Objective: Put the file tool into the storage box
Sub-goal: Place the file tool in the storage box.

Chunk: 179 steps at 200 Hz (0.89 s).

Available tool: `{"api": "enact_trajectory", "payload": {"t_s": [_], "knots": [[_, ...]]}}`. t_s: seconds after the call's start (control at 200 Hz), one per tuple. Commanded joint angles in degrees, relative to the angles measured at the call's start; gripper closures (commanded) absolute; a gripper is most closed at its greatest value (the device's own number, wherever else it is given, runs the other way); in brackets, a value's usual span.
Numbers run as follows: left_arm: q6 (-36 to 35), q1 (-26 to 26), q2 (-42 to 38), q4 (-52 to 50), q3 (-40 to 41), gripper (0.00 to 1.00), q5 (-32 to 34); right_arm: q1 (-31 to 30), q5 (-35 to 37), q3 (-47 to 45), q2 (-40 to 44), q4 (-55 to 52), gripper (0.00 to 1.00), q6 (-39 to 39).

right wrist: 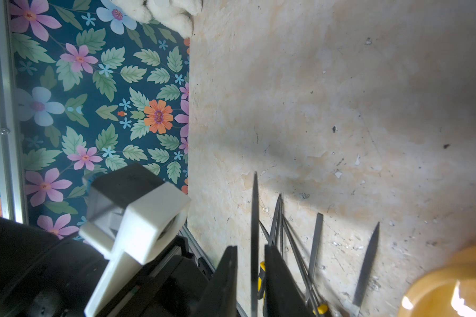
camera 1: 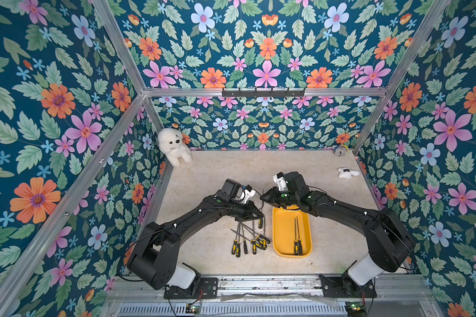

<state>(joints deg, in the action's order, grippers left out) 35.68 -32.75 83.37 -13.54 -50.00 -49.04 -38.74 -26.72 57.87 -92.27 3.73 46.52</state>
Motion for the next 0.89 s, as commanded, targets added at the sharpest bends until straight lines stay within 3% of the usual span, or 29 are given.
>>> {"api": "enact_trajectory", "payload": {"t_s": [0.0, 0.155, 0.285, 0.355, 0.43, 0.51, 0.535, 0.55, 0.73, 0.89], "knots": [[0.20, -0.03, 0.22, 2.01, 0.20, 0.96, -1.79, -0.07, 0.35, 0.77, -0.37, 0.45, 0.87, -1.25], [0.53, -0.03, 0.24, 2.36, 0.69, 0.94, -2.33, -0.01, 0.57, 0.45, 0.03, 0.40, 1.00, -1.74], [0.84, -0.03, 0.22, 2.81, 0.78, 0.89, -2.55, 0.07, 0.92, -0.04, 0.51, 0.54, 1.00, -1.88], [0.97, 0.06, 0.34, 2.56, 0.54, 0.67, -2.56, 0.37, 1.20, 0.20, 0.75, -0.50, 1.00, -2.32], [1.22, 0.55, -0.22, 2.26, 0.35, 0.35, -2.00, 0.50, 3.22, 1.10, 1.61, -4.00, 1.00, -3.72], [2.05, 1.90, -1.34, 2.00, 0.19, 0.20, -1.44, 0.66, 8.73, 3.91, 2.43, -13.81, 1.00, -7.01], [2.33, 2.42, -1.74, 1.76, 0.14, 0.06, -1.04, 0.69, 11.13, 5.09, 2.59, -17.70, 1.00, -8.14], [2.37, 2.73, -2.08, 1.48, -0.04, 0.04, -0.60, 0.69, 12.40, 5.78, 2.74, -20.11, 1.00, -8.79], [-0.28, 5.68, -3.89, -6.86, -3.53, 0.01, 8.47, 0.77, 25.95, 8.55, 4.20, -38.12, 1.00, -11.93], [-1.23, 5.68, -4.05, -8.75, -3.63, 0.01, 13.14, 0.77, 29.96, 3.98, 5.16, -40.43, 1.00, -11.18]]}}
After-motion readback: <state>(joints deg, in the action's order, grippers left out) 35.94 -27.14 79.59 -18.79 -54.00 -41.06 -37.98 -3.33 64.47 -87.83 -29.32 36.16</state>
